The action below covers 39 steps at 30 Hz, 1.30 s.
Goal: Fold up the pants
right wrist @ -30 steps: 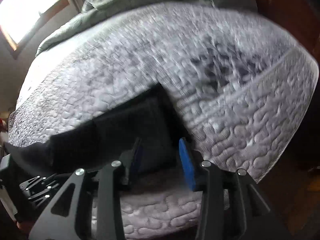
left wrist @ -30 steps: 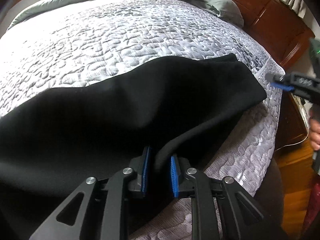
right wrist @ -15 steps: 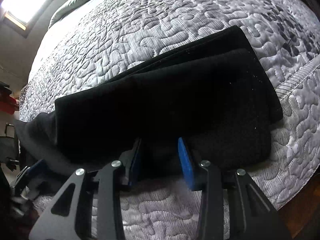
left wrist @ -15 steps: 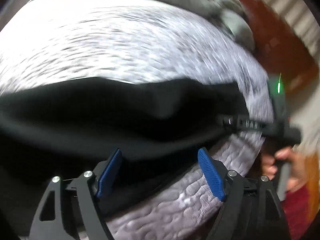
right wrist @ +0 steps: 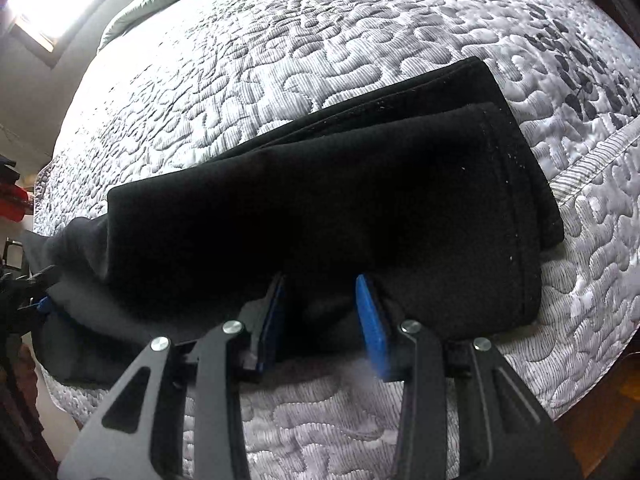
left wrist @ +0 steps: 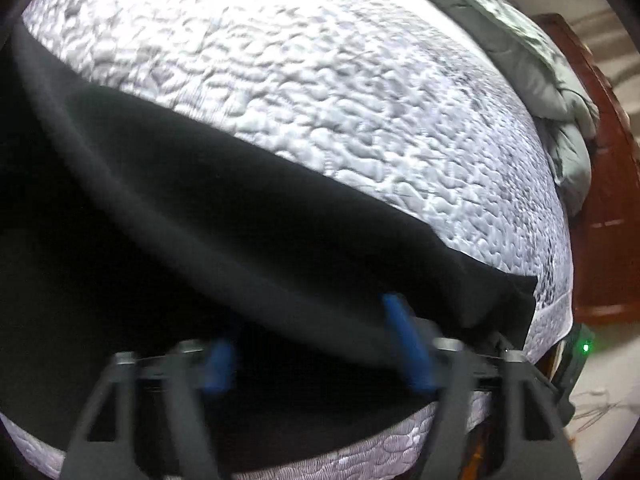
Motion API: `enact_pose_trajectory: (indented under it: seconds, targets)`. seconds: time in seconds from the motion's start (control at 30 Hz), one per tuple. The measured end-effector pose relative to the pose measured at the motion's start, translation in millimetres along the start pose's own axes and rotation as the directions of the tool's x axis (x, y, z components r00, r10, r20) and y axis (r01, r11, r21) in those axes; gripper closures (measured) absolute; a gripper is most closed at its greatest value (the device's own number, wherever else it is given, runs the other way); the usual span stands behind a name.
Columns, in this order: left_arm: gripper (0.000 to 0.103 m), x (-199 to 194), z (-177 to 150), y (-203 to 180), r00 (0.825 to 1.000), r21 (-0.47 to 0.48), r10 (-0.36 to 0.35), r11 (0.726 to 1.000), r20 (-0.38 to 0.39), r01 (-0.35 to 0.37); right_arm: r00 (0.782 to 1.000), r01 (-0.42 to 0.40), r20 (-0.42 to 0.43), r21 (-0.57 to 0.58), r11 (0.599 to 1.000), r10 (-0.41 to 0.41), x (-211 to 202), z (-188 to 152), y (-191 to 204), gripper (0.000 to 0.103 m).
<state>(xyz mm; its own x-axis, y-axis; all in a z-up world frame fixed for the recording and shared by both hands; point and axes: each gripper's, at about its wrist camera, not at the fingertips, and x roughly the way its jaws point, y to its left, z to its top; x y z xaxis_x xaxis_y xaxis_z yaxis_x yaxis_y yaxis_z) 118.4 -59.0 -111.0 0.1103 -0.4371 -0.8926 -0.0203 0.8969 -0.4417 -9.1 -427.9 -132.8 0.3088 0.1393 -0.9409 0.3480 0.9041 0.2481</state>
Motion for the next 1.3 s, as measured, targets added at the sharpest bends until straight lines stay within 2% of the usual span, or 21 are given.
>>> enact_pose_trajectory:
  seconds: [0.07,0.1,0.2,0.27,0.37,0.5,0.6,0.63,0.7,0.8,0.87,0.97,1.07,1.1,1.13,1.17,1.2,1.27,1.3]
  targets:
    - [0.084,6.8,-2.2,5.6,0.999,-0.029,-0.040,0.999,-0.015,0.040,1.000,-0.002,-0.003,0.002,1.000,0.002,0.4,0.3,1.7,0.066]
    - [0.089,4.8,-6.4,7.8,0.999,-0.023,-0.048,0.999,-0.001,0.048,1.000,-0.003,-0.004,0.004,1.000,0.003,-3.8,-1.8,-2.3,0.066]
    - [0.092,-12.5,-23.9,2.9,0.993,0.037,-0.050,0.998,0.111,0.046,1.000,-0.005,-0.010,0.009,1.000,0.006,-5.3,1.7,-4.2,0.066]
    - [0.092,-27.1,-46.6,-8.4,0.979,0.104,-0.021,0.995,0.202,0.000,1.000,-0.016,-0.020,0.017,1.000,0.016,-6.0,4.5,-5.9,0.066]
    - [0.093,-32.8,-85.7,-16.5,0.961,0.179,0.026,0.981,0.276,-0.078,0.999,-0.043,-0.031,0.037,0.998,0.044,-9.0,8.3,-11.4,0.066]
    - [0.092,-10.5,-116.6,-7.1,0.963,0.194,0.056,0.975,0.264,-0.110,0.997,-0.066,-0.032,0.042,0.997,0.068,-10.8,10.2,-17.1,0.063]
    - [0.092,-2.5,-110.5,1.6,0.963,0.160,0.030,0.984,0.267,-0.075,0.992,-0.129,-0.009,0.043,0.991,0.130,-20.3,9.8,-22.2,0.051]
    - [0.092,-2.7,-105.6,1.0,0.964,0.150,0.023,0.987,0.264,-0.065,0.992,-0.127,0.004,0.040,0.991,0.127,-25.5,9.3,-24.8,0.044]
    - [0.091,-5.3,-98.8,0.7,0.965,0.137,0.011,0.989,0.262,-0.048,0.996,-0.076,0.046,0.030,0.997,0.074,-41.2,8.0,-33.8,0.040]
    - [0.085,-6.8,-92.1,2.3,0.966,0.125,-0.018,0.992,0.257,-0.015,0.997,-0.039,0.066,0.083,0.996,0.033,-59.2,5.2,-63.8,0.040]
    - [0.083,-4.8,-86.4,4.3,0.972,0.097,-0.038,0.995,0.233,0.016,0.997,-0.048,0.063,0.133,0.990,0.040,-66.7,2.3,-85.6,0.040]
    - [0.077,1.4,-84.4,7.0,0.978,0.062,-0.053,0.997,0.200,0.041,0.999,-0.003,0.043,0.169,0.986,-0.004,-70.0,-2.9,-106.1,0.040]
    - [0.077,4.6,-84.4,5.9,0.979,0.060,-0.049,0.997,0.197,0.038,0.997,-0.074,0.046,0.210,0.975,0.065,-65.2,-8.2,-118.3,0.040]
    - [0.077,6.4,-84.4,5.5,0.980,0.060,-0.048,0.998,0.196,0.037,0.995,-0.094,0.043,0.231,0.968,0.086,-62.4,-9.3,-123.2,0.040]
    - [0.077,6.9,-83.7,5.8,0.980,0.055,-0.050,0.998,0.192,0.040,0.995,-0.094,0.042,0.243,0.965,0.087,-60.7,-10.0,-124.3,0.046]
    - [0.077,7.2,-82.8,6.7,0.981,0.047,-0.053,0.998,0.188,0.045,0.995,-0.094,0.048,0.252,0.963,0.085,-58.5,-10.7,-123.4,0.056]
    - [0.077,7.0,-82.2,7.8,0.981,0.041,-0.057,0.998,0.185,0.050,0.994,-0.107,0.059,0.258,0.960,0.095,-57.8,-9.0,-125.3,0.061]
    - [0.077,7.3,-80.6,8.6,0.981,0.035,-0.062,0.998,0.182,0.057,0.994,-0.104,0.070,0.261,0.960,0.089,-56.9,-3.0,-124.0,0.080]
    - [0.077,7.7,-79.7,8.2,0.981,0.032,-0.065,0.998,0.180,0.060,0.993,-0.106,0.076,0.258,0.960,0.089,-58.4,-0.8,-125.0,0.083]
